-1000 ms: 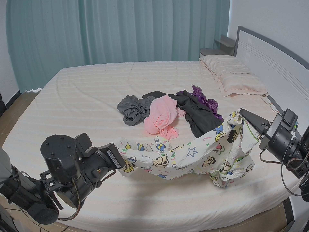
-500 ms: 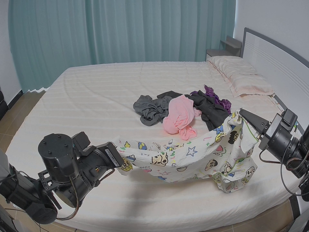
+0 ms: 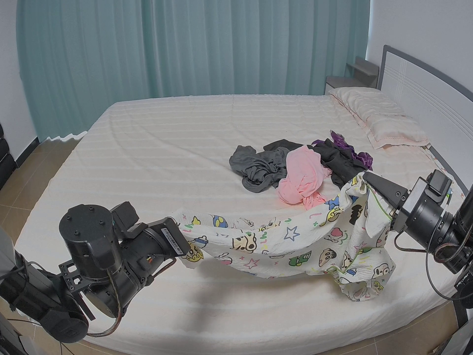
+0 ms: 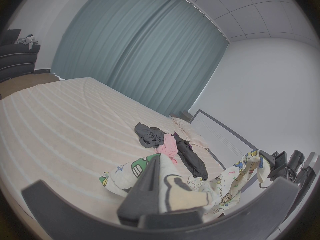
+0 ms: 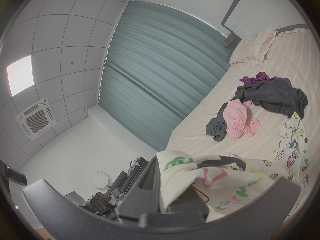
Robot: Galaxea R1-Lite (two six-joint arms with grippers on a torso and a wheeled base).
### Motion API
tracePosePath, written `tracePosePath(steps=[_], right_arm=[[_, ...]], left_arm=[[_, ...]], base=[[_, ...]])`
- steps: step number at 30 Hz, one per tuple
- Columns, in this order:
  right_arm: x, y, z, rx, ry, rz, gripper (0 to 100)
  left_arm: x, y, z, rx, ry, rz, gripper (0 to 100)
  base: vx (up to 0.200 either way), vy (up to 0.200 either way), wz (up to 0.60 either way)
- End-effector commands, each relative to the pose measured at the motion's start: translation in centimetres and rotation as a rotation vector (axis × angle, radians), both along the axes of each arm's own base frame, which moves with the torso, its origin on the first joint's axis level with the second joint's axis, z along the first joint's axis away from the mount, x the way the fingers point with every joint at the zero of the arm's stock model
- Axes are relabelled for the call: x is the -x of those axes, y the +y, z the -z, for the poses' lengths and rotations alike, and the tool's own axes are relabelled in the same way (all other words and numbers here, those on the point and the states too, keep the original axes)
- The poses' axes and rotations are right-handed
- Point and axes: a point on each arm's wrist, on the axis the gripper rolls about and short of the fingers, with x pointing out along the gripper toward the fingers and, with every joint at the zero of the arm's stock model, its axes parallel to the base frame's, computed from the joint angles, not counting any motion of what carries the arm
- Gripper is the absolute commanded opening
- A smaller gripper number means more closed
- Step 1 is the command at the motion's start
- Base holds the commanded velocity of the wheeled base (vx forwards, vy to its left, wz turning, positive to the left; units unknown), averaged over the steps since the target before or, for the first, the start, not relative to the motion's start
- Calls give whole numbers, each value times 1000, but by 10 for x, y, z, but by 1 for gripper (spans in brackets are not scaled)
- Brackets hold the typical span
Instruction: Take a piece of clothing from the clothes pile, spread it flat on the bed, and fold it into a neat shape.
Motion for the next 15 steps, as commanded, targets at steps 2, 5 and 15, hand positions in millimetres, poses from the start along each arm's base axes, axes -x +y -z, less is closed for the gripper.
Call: tracePosePath(steps=[2,5,15], right_arm=[[-4,3,5,10,24,-6,0],[-4,5,8,15,33,-15,0],[5,18,18,42,70,-89,0]], left_arm=[[-1,-1,2,-2,5,0,0],[0,-2,3,2,14,10,0],[7,-15,11,39,59,66,0]], base=[[0,200,0],[0,200,0],[0,200,0]])
